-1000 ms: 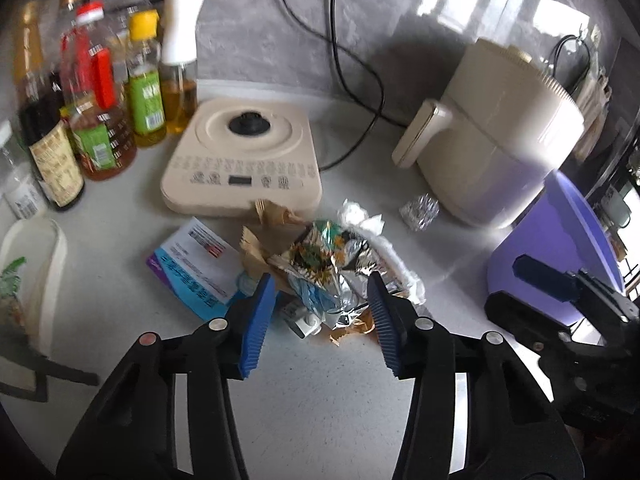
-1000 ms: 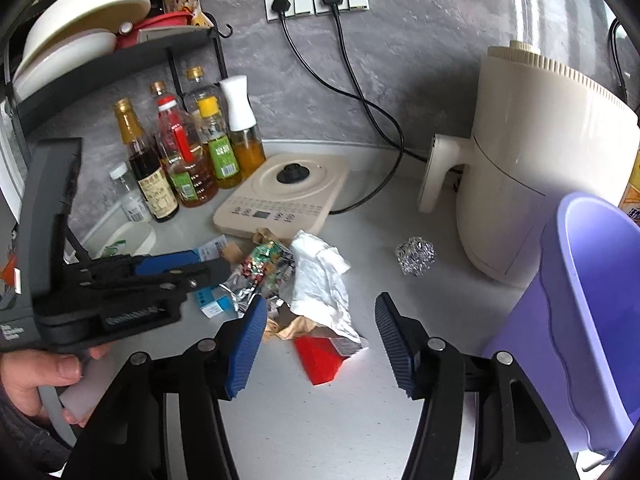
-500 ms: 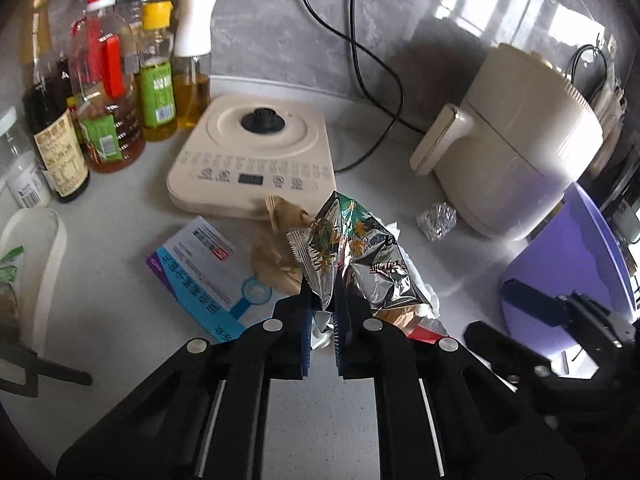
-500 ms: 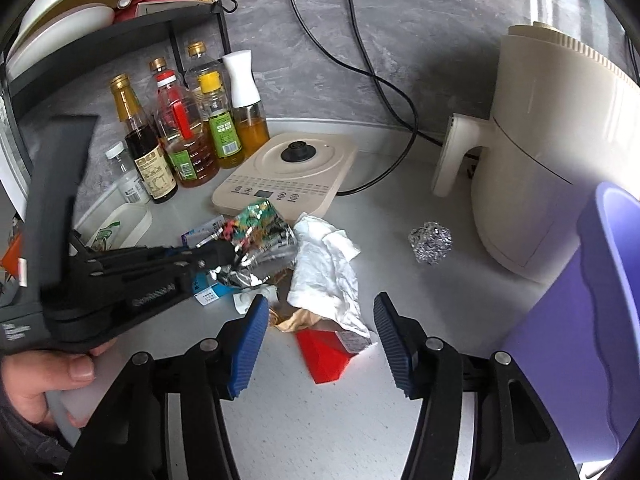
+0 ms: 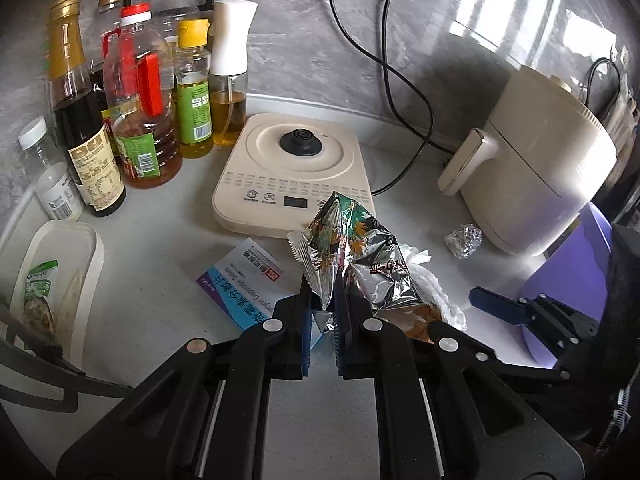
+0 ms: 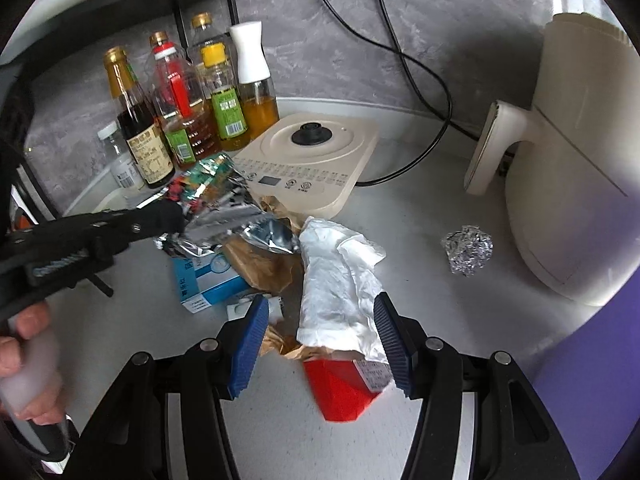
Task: Collect trash
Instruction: 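Grasp a silver wrapper with the left gripper while the right grasps white plastic bag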
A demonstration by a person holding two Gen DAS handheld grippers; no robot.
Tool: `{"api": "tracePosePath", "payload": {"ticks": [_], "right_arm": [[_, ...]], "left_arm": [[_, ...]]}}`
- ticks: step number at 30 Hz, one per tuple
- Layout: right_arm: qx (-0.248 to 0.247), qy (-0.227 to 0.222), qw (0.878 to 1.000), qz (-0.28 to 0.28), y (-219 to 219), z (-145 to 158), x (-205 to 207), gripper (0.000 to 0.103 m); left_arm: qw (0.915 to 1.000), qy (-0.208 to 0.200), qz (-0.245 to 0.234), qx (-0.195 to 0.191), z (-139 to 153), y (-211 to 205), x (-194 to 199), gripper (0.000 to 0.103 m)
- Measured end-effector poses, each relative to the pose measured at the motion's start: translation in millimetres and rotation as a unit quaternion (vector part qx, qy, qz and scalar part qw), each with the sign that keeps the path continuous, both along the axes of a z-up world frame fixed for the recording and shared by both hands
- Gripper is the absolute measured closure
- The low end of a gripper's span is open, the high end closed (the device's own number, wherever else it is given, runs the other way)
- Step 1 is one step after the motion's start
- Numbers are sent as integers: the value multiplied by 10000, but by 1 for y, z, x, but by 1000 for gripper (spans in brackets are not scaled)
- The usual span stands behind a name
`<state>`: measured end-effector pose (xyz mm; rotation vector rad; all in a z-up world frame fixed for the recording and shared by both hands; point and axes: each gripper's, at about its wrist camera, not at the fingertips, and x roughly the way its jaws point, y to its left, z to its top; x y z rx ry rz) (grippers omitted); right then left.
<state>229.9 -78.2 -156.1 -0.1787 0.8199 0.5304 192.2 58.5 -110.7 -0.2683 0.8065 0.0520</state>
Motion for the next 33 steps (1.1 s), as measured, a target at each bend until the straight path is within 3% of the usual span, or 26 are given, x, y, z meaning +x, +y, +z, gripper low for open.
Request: {"api": "tracePosePath", "payload": {"ticks": [2, 3, 4, 6, 24, 33], "right_arm": [[-18, 104, 9999, 24, 1, -5, 4, 62], [-46, 218, 9997, 28, 2, -7, 7, 83], [-51, 229, 9997, 5, 1, -6, 8, 92], [24, 124, 9999, -15, -2, 1, 4, 96], [664, -793, 9946, 22, -40, 92, -28, 99], [865, -1191, 9891, -38, -65, 122, -44, 99]], "left_arm": [[10000, 2, 9, 8, 0, 1, 0, 94], [10000, -5, 10, 15, 1, 1, 0, 94], [10000, -19, 13, 24, 2, 1, 0, 94], [10000, -85, 29, 34, 7, 2, -1, 94], [9971, -689, 87, 314, 71, -20, -16, 93], [9937, -1010, 191, 444, 97, -37, -32, 93]]}}
